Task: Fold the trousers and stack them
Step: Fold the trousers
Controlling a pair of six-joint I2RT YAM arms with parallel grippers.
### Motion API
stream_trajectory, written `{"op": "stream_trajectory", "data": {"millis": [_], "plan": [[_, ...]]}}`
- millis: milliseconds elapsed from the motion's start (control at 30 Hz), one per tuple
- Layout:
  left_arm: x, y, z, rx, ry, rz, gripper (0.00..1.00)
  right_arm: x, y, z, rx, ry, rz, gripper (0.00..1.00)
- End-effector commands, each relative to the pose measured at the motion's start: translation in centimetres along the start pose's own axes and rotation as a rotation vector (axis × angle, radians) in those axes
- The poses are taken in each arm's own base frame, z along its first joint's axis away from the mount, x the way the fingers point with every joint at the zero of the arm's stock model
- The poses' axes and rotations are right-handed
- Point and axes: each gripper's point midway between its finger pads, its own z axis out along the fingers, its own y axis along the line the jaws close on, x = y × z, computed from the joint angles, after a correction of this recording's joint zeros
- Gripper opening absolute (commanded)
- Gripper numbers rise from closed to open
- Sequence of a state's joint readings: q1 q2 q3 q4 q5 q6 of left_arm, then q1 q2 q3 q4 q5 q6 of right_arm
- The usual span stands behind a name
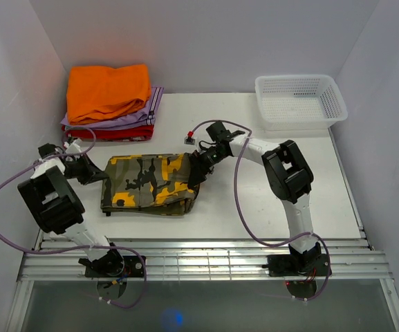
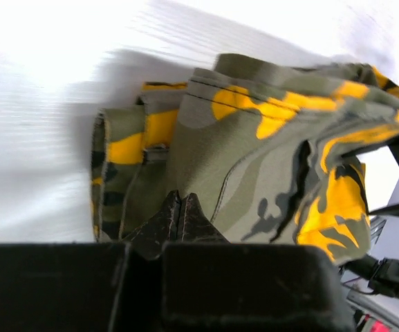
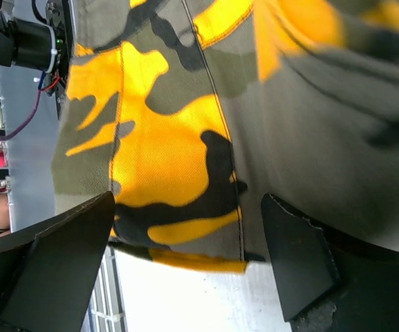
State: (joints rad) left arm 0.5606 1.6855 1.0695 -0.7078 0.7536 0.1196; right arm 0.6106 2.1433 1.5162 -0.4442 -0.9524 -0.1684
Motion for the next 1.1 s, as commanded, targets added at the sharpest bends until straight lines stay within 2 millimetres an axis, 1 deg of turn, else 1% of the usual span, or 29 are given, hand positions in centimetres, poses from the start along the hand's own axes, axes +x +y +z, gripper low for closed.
{"op": "stream_trajectory", "data": {"millis": [0,33,67,100,167,200,233,267,300,367,400,467,500,533,567,600,633,667,700,733,767,800,833,867,900,933,967,1000,1067], "plan": [[-1.0,4.9,1.2,-0.091,-0.051,-0.025,0.00,3.1,-2.8,0.7,0.061,0.094,0.077,0.94],[-0.8,5.4,1.8,-0.093,-0.040,-0.037,0.00,3.0,-3.1,0.7,0.066,0.102,0.072,0.95],[-0.2,6.2,2.7,-0.090,-0.012,-0.073,0.00,3.2,-3.5,0.8,0.072,0.116,0.062,0.96],[-0.1,6.7,3.2,-0.089,-0.005,-0.082,0.00,3.9,-4.3,1.1,0.093,0.141,0.073,0.96],[-0.1,7.3,4.0,-0.083,0.008,-0.098,0.00,4.0,-4.5,0.9,0.099,0.168,0.059,0.96],[-0.2,7.4,4.1,-0.081,0.008,-0.096,0.00,3.8,-4.5,0.6,0.106,0.172,0.051,0.96],[-0.2,7.5,4.2,-0.078,0.009,-0.096,0.00,3.5,-4.1,0.4,0.102,0.168,0.041,0.96],[-0.4,7.3,4.1,-0.072,0.007,-0.090,0.00,3.0,-3.6,0.1,0.100,0.160,0.020,0.95],[-0.5,7.1,4.0,-0.067,0.006,-0.080,0.00,1.7,-2.4,-0.5,0.090,0.131,-0.015,0.95],[-0.6,7.0,3.8,-0.070,0.003,-0.081,0.01,-0.2,-0.9,-1.3,0.079,0.092,-0.061,0.94],[-0.6,6.9,3.6,-0.074,0.003,-0.084,0.01,-1.7,0.7,-2.1,0.070,0.059,-0.097,0.94],[-0.4,6.8,3.5,-0.075,0.006,-0.087,0.05,-3.4,2.5,-2.6,0.065,0.031,-0.148,0.93],[-0.2,6.8,3.5,-0.078,0.011,-0.093,0.06,-4.2,3.4,-3.3,0.094,0.021,-0.183,0.93],[-0.1,6.7,3.4,-0.077,0.013,-0.098,0.09,-4.3,3.9,-3.3,0.110,0.027,-0.219,0.91],[-0.1,6.6,3.4,-0.076,0.015,-0.099,0.13,-4.1,4.7,-2.8,0.113,0.045,-0.256,0.90],[0.3,6.3,3.3,-0.068,0.028,-0.108,0.17,-3.8,5.0,-2.9,0.154,0.059,-0.289,0.89],[-0.2,5.6,2.8,-0.039,0.014,-0.087,0.21,-3.5,5.1,-2.6,0.175,0.075,-0.325,0.87],[-0.7,5.1,2.1,-0.017,-0.010,-0.076,0.31,-3.0,5.6,-1.9,0.184,0.101,-0.353,0.80],[-0.9,4.3,1.4,0.013,-0.024,-0.065,0.37,-2.2,5.1,-1.8,0.219,0.124,-0.367,0.77],[-2.3,2.9,-0.1,0.041,-0.074,0.000,0.42,-1.9,5.0,-1.7,0.237,0.133,-0.382,0.70],[-2.8,2.2,-0.8,0.046,-0.093,0.032,0.49,-1.5,5.0,-1.3,0.245,0.143,-0.393,0.66],[-3.2,1.4,-1.7,0.047,-0.105,0.053,0.51,-1.6,4.9,-1.4,0.257,0.132,-0.410,0.63],[-3.8,0.6,-2.6,0.053,-0.129,0.088,0.53,-1.0,4.7,-1.3,0.254,0.139,-0.402,0.60],[-5.3,-1.0,-4.5,0.053,-0.186,0.171,0.54,-0.9,4.7,-1.2,0.254,0.138,-0.403,0.55],[-5.9,-1.9,-5.3,0.056,-0.213,0.202,0.58,-0.6,4.8,-1.0,0.241,0.139,-0.402,0.51],[-6.4,-2.8,-6.1,0.062,-0.238,0.231,0.59,-0.3,4.8,-0.7,0.228,0.147,-0.399,0.48],[-7.1,-4.5,-7.3,0.090,-0.279,0.277,0.61,0.1,4.8,-0.4,0.209,0.158,-0.402,0.42],[-7.3,-5.3,-7.8,0.106,-0.297,0.285,0.64,0.7,4.8,0.1,0.181,0.172,-0.388,0.40],[-7.3,-6.9,-8.0,0.176,-0.308,0.291,0.65,1.5,5.1,0.8,0.138,0.195,-0.384,0.37]]}}
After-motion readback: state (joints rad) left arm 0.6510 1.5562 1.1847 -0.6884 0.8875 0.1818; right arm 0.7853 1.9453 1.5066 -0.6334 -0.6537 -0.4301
